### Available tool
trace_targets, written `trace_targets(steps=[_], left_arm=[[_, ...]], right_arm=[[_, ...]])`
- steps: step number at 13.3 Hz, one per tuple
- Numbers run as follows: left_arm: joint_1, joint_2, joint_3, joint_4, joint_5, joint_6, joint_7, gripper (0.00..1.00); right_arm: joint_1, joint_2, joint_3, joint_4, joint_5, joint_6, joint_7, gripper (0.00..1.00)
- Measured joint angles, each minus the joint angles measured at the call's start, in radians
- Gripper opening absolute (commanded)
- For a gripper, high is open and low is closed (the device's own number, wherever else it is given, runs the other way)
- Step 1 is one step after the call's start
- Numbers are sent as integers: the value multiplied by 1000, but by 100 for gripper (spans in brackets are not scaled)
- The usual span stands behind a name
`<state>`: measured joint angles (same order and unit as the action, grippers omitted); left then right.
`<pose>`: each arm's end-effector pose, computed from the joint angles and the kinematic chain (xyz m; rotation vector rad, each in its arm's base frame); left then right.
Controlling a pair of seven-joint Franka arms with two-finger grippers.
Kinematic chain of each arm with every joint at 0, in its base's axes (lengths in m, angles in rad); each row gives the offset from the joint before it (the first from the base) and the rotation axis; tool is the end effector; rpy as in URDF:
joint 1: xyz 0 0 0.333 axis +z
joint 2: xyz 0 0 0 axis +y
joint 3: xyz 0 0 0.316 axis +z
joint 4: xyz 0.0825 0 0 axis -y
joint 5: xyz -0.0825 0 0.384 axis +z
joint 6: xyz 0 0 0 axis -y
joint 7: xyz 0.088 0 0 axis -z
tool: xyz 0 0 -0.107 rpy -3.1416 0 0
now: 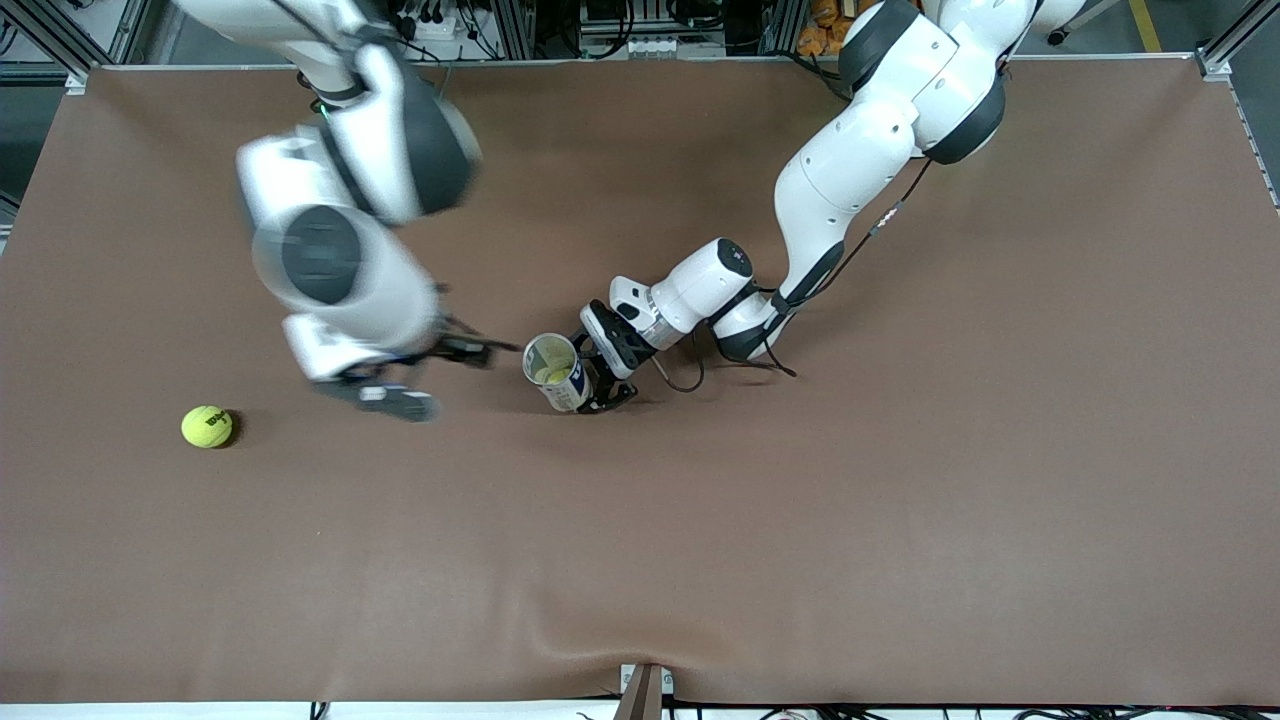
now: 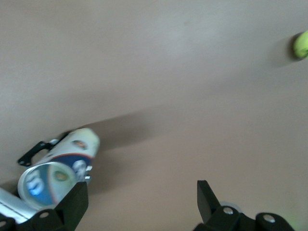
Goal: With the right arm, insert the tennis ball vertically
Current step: 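Move the right gripper back to the second tennis ball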
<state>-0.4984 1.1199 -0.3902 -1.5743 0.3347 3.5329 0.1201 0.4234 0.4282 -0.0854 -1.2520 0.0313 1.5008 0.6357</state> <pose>0.4731 -0.5303 0.1267 2.1028 -1.1528 1.0297 0.6217 0.2342 0.5060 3.0123 -0.4457 -0.2367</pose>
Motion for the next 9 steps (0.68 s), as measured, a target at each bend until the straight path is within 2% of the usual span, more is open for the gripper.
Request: trace_targets(steps=[2, 6, 9], left_arm=[[0, 0, 0, 0, 0, 0, 0, 75], [-1, 0, 1, 1, 0, 0, 1, 75], [-1, 0, 1, 1, 0, 0, 1, 75]], right_arm=[[-113, -32, -1, -1, 1, -11, -116, 100], [-303, -33, -4, -18, -8, -25, -390, 100], [-407, -24, -4, -45, -38, -1, -535, 100]])
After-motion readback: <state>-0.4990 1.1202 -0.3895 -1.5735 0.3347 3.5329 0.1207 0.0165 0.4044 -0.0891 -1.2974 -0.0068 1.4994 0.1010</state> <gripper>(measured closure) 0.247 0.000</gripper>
